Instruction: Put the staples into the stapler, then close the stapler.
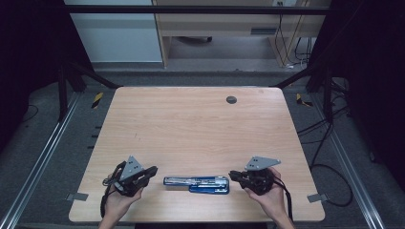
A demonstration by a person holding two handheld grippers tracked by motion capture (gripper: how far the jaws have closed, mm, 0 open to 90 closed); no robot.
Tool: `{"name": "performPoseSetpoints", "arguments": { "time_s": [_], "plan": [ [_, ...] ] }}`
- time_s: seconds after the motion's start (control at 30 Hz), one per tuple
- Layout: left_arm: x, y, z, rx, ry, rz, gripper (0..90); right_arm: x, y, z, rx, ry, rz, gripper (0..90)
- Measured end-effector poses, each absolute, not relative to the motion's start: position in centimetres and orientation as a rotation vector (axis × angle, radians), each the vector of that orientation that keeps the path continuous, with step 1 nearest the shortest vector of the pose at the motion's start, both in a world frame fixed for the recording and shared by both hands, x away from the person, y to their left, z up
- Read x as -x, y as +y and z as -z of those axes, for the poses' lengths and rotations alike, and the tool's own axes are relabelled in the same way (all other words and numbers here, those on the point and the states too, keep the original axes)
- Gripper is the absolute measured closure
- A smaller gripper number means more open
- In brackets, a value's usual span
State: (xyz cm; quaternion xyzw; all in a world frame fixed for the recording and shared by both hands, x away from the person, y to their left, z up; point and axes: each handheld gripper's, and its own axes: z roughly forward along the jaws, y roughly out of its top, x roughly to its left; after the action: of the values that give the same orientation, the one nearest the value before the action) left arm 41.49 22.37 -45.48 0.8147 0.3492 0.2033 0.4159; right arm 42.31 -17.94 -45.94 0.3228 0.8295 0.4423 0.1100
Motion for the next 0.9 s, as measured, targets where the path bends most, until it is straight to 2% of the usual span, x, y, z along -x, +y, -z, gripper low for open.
{"name": "performPoseSetpoints", "arguments": {
  "time_s": [0.07,0.3,0.4,0.77,0.9],
  "plan": [
    [-41.6,22.2,45.3,-2.054,0.856,-0.497,90.0,-42.2,-18.0,46.0,-0.960,2.445,-1.297,90.0],
    [-42.0,21.5,44.8,-2.068,0.819,-0.490,89.9,-41.6,-17.5,46.3,-0.943,2.483,-1.280,90.0],
    [-42.1,21.3,44.5,-2.069,0.798,-0.482,86.4,-41.4,-17.1,46.4,-0.937,2.502,-1.285,90.0],
    [-42.6,21.2,43.8,-2.092,0.728,-0.440,56.6,-40.8,-16.3,47.6,-0.918,2.555,-1.290,90.0],
    [-42.8,21.0,44.1,-2.109,0.711,-0.414,52.1,-40.5,-16.1,47.8,-0.904,2.559,-1.286,90.0]
  ]
}}
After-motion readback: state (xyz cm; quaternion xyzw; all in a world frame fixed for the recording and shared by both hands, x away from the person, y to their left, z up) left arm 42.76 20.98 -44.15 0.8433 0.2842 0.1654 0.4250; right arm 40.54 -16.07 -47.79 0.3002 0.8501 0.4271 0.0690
